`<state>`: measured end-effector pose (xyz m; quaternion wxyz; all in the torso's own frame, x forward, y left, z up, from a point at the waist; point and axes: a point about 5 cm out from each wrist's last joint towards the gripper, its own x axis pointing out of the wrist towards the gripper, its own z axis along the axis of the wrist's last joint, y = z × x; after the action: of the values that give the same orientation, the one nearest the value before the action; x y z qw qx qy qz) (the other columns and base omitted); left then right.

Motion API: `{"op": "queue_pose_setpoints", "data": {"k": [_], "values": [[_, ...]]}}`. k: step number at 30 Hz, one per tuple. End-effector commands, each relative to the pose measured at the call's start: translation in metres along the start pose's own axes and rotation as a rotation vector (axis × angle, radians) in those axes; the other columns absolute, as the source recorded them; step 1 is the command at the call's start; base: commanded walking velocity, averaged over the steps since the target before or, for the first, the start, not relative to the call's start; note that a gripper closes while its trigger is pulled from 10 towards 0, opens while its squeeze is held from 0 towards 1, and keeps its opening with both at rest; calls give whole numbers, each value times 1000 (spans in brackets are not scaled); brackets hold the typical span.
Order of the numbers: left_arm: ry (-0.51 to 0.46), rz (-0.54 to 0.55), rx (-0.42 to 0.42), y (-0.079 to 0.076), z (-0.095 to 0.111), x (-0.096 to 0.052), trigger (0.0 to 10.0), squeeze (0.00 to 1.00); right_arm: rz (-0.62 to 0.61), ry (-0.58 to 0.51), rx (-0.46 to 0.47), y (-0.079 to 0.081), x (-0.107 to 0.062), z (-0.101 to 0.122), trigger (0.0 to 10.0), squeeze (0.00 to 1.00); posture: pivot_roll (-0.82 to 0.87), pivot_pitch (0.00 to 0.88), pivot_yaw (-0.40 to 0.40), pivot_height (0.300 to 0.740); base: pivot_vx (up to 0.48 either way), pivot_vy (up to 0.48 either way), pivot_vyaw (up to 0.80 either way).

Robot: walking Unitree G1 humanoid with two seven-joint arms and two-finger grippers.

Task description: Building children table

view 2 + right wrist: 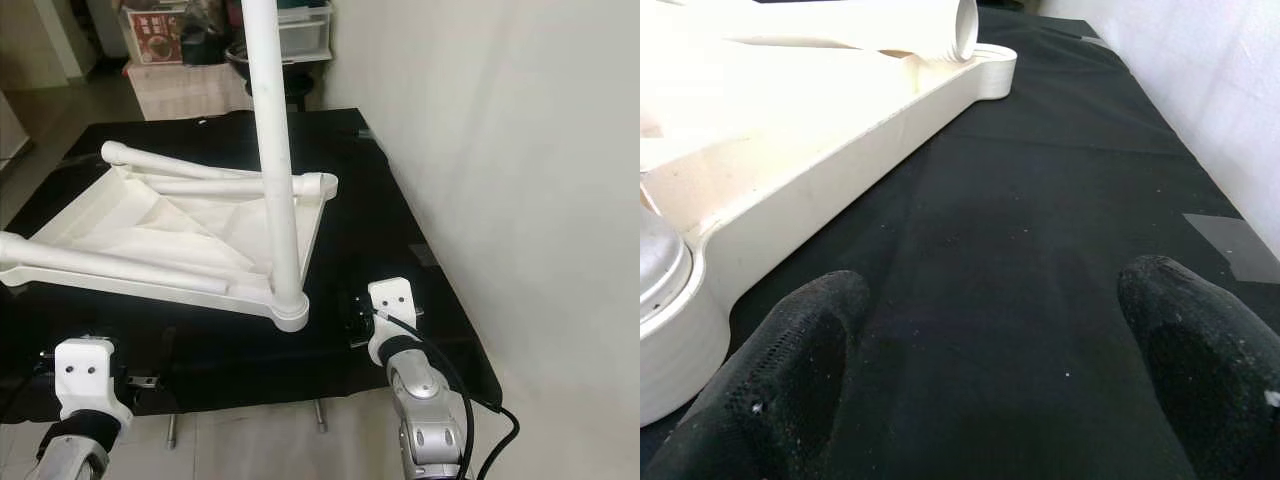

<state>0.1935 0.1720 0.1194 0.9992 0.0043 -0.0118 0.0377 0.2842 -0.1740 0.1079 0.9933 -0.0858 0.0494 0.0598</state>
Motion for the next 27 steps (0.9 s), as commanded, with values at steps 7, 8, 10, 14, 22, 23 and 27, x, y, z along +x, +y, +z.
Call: {"op": "queue_pose_setpoints", "data": {"k": [7,8,10,14,22,23,27], "values": [[9,8,2,3,-3,-2,10000,0,13,24,-14,4,1,1,10000,0,-78,66,26,740,0,0,0],[9,8,2,3,-3,-2,10000,0,13,24,-14,4,1,1,10000,0,-78,66,26,740,0,0,0],[9,5,1,3,-3,-2,10000,0,11,10,2,3,0,2,10000,0,-79,69,28,740,0,0,0],[8,-2,5,3,-2,0,10000,0,12,17,-3,3,0,3,10000,0,-81,69,35,740,0,0,0],[5,-6,14,3,0,4,10000,0,12,18,-6,3,1,3,10000,0,-88,64,39,740,0,0,0],[5,-7,16,3,0,4,10000,0,12,17,-6,3,1,4,10000,0,-89,63,41,740,0,0,0],[7,-11,18,4,0,4,10000,0,15,16,-2,5,1,4,10000,0,-86,60,47,740,0,0,0]]}}
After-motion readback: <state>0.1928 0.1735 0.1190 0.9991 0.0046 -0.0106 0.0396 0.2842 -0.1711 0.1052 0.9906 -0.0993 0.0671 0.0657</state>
